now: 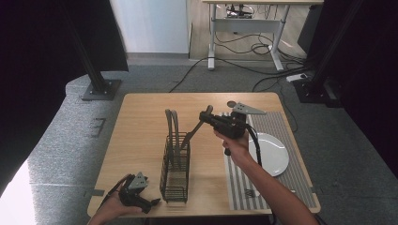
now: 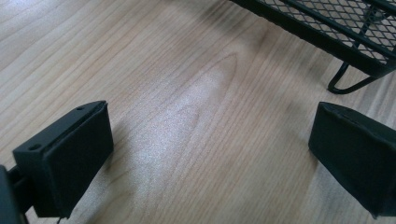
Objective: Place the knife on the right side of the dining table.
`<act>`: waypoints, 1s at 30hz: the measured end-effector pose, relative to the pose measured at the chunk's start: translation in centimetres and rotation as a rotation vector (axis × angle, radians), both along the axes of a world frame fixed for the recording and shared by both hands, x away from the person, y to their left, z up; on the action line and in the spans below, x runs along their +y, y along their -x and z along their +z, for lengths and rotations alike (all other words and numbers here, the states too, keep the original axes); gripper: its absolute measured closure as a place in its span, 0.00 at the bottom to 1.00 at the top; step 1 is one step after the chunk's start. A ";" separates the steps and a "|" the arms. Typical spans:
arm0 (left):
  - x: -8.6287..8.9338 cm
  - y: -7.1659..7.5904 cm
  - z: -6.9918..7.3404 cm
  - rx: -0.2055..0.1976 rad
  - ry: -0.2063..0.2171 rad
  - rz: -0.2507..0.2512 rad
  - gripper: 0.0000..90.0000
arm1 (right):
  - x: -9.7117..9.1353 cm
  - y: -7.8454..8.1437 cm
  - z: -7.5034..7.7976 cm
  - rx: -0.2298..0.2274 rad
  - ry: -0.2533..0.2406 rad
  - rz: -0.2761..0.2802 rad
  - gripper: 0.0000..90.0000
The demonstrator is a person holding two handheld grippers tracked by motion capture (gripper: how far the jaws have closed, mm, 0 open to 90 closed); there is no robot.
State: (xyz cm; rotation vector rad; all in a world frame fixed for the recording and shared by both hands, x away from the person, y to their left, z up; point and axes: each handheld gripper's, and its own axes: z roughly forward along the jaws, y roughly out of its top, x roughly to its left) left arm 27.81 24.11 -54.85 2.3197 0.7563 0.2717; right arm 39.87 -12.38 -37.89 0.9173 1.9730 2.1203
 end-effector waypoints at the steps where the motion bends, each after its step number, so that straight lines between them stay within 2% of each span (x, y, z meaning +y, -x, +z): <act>1: 0.0 0.0 0.0 0.000 0.001 0.001 0.00 | 0.0 0.0 0.0 0.000 0.000 0.000 0.92; 2: 0.0 0.0 0.0 0.000 0.001 0.001 0.00 | -0.9 0.3 0.7 -0.027 -0.005 -0.019 0.92; 4: 0.0 0.0 0.0 0.000 0.001 0.000 0.00 | -1.4 0.4 1.0 -0.033 -0.013 -0.020 0.92; 5: 0.0 0.0 0.0 0.000 0.001 0.001 0.00 | -2.3 0.6 1.5 -0.036 -0.037 -0.028 0.92; 11: 0.0 0.0 0.0 0.000 0.002 0.001 0.00 | -4.2 0.8 1.9 -0.050 -0.076 -0.030 0.92; 15: 0.0 0.0 0.0 0.000 0.001 0.000 0.00 | -5.4 1.0 1.8 -0.063 -0.094 -0.052 0.92; 19: 0.0 0.0 0.0 0.000 0.002 0.001 0.00 | -6.1 0.7 1.3 -0.052 -0.080 -0.078 0.92; 25: 0.0 0.0 0.0 0.000 0.004 0.004 0.00 | -6.7 -0.5 -0.7 -0.007 -0.051 -0.137 0.92; 29: 0.0 0.0 0.0 0.000 0.004 0.004 0.00 | -6.8 -1.0 -1.5 0.013 -0.045 -0.153 0.92; 30: 0.0 0.0 0.0 0.000 0.004 0.004 0.00 | -6.7 -1.3 -2.1 0.030 -0.032 -0.163 0.92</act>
